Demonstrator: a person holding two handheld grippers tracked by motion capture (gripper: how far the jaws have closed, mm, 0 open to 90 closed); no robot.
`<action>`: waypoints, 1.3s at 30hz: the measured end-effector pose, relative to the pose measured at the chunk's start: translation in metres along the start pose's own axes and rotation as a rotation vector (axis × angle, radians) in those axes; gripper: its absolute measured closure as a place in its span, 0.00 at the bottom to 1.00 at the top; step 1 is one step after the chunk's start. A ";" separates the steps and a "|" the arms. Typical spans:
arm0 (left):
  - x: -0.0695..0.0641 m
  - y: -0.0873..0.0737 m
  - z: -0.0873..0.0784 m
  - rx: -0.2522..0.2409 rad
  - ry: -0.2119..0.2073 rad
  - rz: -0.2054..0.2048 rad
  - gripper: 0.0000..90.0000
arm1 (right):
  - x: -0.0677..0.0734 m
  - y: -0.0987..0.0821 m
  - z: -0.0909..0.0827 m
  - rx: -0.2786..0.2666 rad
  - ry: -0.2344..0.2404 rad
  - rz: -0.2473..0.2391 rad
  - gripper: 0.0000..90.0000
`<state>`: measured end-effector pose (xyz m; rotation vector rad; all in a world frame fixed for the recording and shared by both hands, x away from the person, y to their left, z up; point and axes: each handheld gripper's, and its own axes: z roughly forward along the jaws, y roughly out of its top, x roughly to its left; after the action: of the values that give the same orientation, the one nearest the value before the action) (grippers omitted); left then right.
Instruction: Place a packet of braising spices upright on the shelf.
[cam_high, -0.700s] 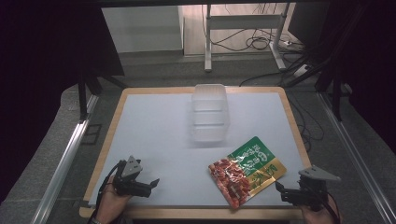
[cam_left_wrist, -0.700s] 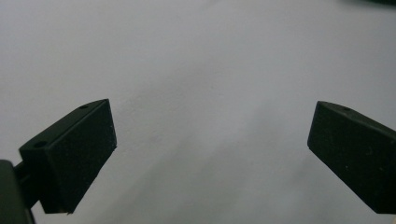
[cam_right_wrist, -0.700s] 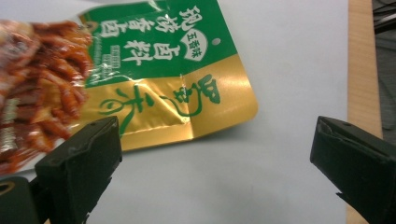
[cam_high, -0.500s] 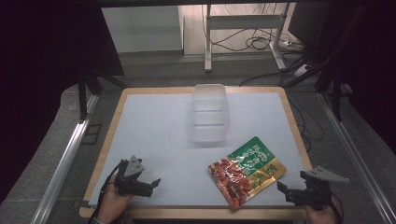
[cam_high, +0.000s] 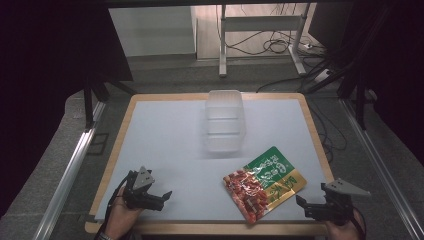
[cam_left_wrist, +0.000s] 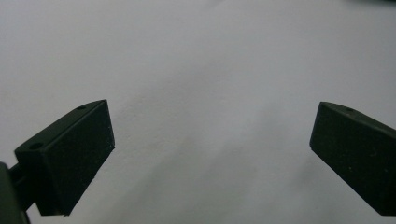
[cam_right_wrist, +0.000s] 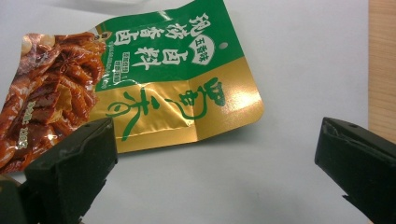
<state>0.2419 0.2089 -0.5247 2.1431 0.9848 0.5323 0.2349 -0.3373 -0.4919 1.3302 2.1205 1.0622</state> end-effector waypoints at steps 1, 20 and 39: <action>0.000 0.000 0.000 0.001 0.000 -0.002 0.00 | 0.000 0.000 0.000 0.000 -0.002 -0.001 0.00; -0.002 0.001 -0.001 -0.018 -0.015 0.002 0.00 | 0.001 0.005 0.002 -0.018 -0.023 -0.039 0.00; 0.003 0.000 -0.003 -0.086 -0.094 -0.035 0.01 | -0.003 0.016 0.017 -0.028 0.007 -0.042 0.00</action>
<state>0.2415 0.2125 -0.5223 2.0521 0.9289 0.4444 0.2571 -0.3293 -0.4905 1.2658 2.1213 1.0770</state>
